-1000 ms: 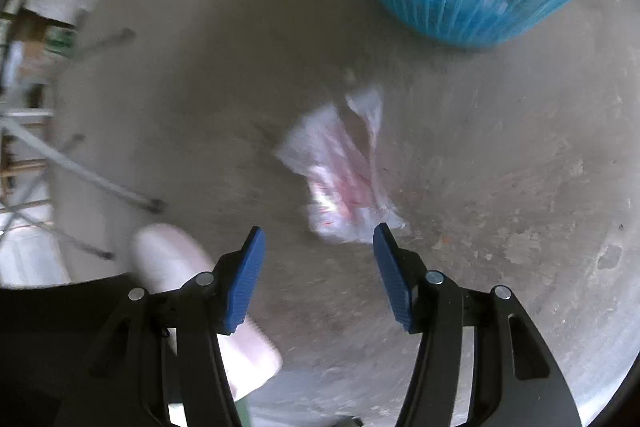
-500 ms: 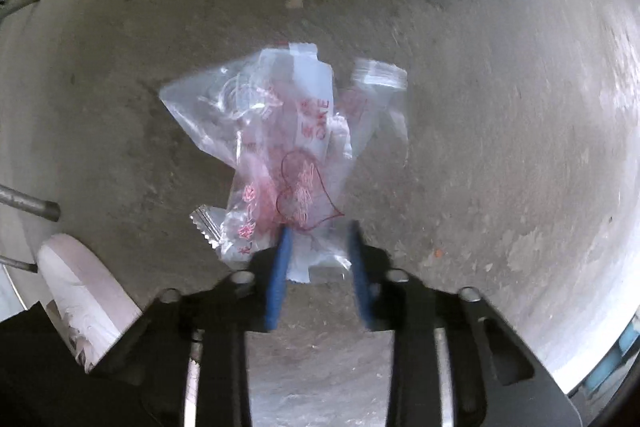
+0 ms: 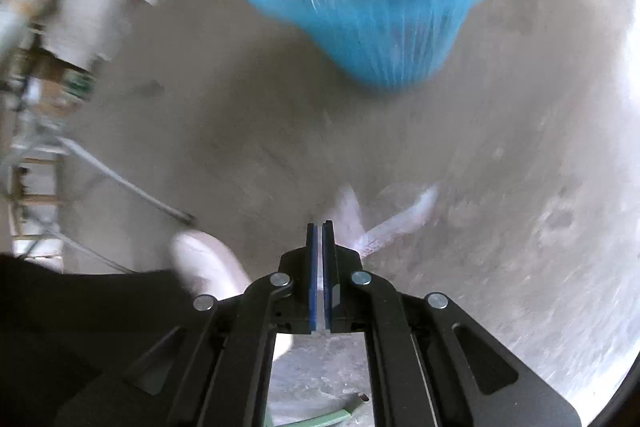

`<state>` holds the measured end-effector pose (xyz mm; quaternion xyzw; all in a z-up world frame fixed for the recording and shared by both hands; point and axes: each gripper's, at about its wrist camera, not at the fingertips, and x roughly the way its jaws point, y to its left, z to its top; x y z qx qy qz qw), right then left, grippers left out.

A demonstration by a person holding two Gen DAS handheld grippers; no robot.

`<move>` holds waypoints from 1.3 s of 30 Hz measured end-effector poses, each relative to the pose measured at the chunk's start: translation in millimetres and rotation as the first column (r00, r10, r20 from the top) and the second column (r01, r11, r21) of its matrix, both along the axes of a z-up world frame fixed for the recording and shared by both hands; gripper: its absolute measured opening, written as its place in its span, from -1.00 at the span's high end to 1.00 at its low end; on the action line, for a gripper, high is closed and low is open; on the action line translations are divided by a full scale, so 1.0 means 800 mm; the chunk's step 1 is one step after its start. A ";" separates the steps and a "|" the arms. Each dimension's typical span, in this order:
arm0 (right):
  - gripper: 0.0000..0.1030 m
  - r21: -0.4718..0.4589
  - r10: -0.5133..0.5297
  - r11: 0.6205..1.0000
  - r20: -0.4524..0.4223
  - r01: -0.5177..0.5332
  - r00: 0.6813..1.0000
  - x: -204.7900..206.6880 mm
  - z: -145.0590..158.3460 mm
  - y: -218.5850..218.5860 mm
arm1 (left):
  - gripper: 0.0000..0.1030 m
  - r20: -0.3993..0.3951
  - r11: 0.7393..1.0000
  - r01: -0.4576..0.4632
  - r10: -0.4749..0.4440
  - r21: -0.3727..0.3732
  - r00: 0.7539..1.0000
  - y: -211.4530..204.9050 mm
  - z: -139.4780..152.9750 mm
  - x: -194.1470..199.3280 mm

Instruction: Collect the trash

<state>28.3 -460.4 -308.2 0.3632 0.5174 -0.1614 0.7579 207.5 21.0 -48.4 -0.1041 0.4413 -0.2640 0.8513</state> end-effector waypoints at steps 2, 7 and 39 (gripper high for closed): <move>0.95 -0.042 -0.024 0.999 0.070 0.027 0.997 0.007 0.054 -0.017 | -0.76 0.013 1.000 0.001 -0.001 -0.005 1.000 0.002 0.001 -0.003; 0.95 -0.128 -0.055 0.989 0.185 0.080 0.981 0.033 0.128 -0.067 | -0.76 0.016 0.999 0.010 -0.009 -0.044 1.000 0.008 0.005 -0.013; 0.72 0.045 0.292 0.946 -0.549 -0.321 0.783 0.004 -0.314 0.057 | -0.76 -0.029 0.998 0.027 -0.025 0.059 0.999 -0.032 0.006 -0.033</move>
